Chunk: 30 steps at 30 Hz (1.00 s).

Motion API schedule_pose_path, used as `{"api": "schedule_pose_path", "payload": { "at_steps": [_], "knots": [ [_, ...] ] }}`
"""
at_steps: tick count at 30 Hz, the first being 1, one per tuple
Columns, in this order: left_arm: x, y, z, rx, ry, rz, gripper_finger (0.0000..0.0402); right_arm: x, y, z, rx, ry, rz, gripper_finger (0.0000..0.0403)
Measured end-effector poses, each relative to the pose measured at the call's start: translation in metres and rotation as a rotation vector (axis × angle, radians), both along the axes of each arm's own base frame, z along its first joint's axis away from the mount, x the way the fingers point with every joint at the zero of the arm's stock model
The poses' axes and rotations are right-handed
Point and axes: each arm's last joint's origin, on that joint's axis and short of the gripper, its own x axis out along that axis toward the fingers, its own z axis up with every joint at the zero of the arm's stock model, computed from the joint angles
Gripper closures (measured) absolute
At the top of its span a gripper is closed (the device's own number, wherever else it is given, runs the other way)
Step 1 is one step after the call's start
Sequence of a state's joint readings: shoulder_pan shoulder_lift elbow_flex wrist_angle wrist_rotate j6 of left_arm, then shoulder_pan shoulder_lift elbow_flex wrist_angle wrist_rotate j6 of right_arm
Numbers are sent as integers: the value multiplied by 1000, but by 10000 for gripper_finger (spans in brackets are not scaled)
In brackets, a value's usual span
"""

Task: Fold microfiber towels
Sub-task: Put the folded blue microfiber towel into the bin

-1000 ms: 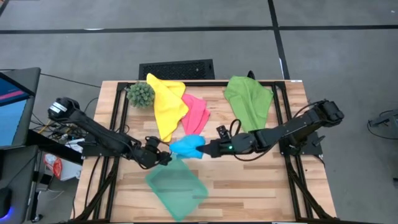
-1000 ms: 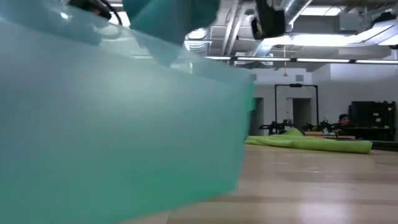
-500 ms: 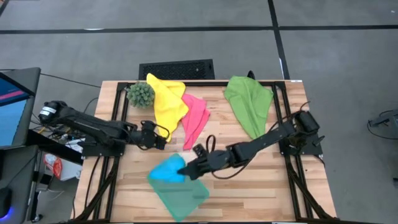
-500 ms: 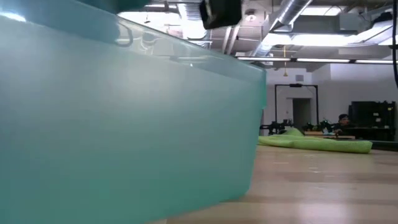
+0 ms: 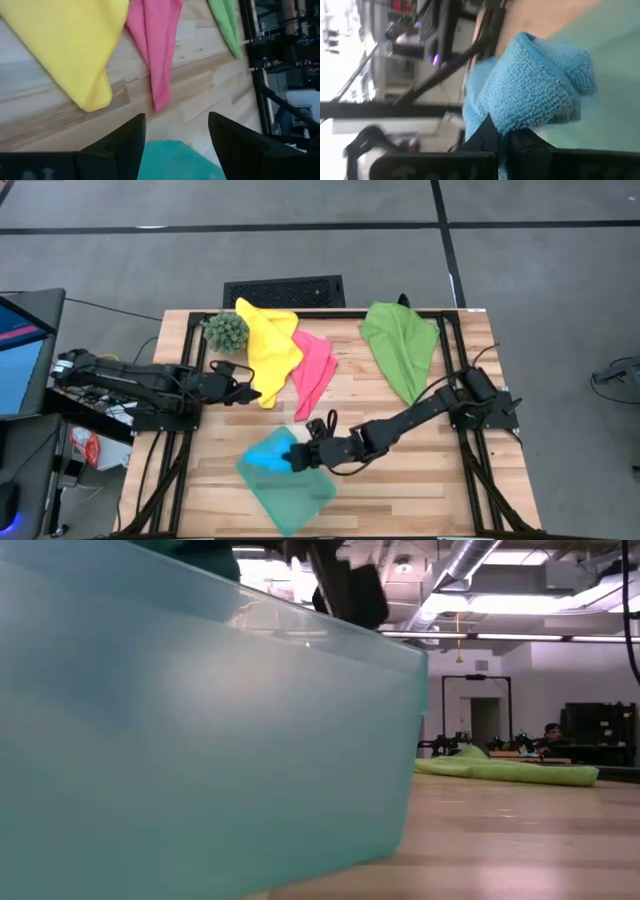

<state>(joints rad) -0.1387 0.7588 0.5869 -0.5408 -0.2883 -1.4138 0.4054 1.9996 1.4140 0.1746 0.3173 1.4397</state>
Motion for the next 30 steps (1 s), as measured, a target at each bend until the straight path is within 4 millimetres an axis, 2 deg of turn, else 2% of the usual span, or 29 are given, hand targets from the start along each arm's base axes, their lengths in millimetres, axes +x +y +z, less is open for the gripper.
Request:
{"api": "schedule_pose_path", "payload": {
  "at_steps": [3, 5, 9, 14, 18, 24, 28, 30],
  "knots": [
    [-2, 0, 2, 20, -9, -19, 194, 6, -3, 6, -15, -22, -51, 382],
    [-2, 0, 2, 36, -4, -45, 194, 10, 1, 5, -23, -13, -78, 381],
    [-2, -1, 1, 78, 16, -131, 194, 16, 19, -24, 8, 68, -149, 381],
    [-2, -2, 1, 131, 30, -194, 194, 34, 44, -49, 114, 71, -176, 379],
    [-2, -2, 1, 162, 35, -226, 194, 43, 56, -52, 157, 69, -187, 376],
    [-2, -2, 1, 189, 41, -252, 194, 35, 58, -38, 43, 239, -174, 374],
    [-2, -2, 1, 191, 41, -252, 194, 26, 53, -2, -51, 298, -110, 369],
    [-2, -2, 1, 192, 42, -250, 194, 24, 52, 9, -76, 305, -84, 364]
  ]
}}
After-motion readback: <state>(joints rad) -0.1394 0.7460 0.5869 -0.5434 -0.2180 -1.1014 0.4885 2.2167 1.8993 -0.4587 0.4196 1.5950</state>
